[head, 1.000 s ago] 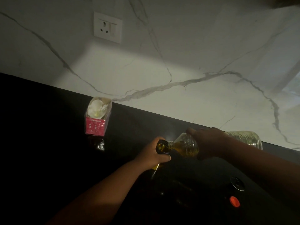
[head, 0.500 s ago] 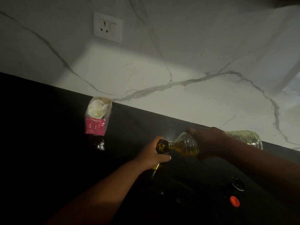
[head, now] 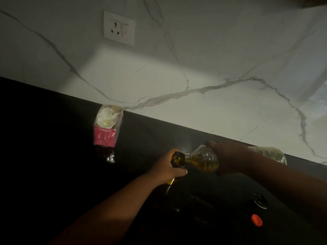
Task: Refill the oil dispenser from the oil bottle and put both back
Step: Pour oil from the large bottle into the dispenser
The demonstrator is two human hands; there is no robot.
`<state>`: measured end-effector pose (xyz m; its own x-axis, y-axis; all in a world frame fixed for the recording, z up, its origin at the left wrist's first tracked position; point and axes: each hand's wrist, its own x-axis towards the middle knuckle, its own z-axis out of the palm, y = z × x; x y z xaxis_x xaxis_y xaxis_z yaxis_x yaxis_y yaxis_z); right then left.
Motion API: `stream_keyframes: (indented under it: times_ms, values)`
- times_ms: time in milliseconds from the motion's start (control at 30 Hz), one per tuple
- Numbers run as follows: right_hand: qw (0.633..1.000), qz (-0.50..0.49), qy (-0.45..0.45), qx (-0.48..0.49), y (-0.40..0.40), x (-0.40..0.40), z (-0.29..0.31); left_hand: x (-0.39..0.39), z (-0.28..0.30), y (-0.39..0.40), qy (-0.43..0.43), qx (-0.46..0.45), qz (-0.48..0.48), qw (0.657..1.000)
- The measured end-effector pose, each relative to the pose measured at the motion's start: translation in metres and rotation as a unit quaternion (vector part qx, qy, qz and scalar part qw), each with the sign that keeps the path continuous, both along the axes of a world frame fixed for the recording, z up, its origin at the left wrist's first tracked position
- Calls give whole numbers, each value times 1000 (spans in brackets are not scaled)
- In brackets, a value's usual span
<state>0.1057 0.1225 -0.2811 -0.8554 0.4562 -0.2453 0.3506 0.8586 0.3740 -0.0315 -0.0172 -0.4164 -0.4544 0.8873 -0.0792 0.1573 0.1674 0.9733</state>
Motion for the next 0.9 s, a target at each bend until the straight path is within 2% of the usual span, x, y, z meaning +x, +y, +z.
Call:
stream_keyframes:
  times_ms: [467, 900]
  values:
    - [988, -26, 88, -126, 9, 19, -27, -1, -6, 2, -1, 14, 8, 1000]
    - [973, -26, 134, -185, 11, 33, -46, -1, -13, 6, -8, 26, 24, 999]
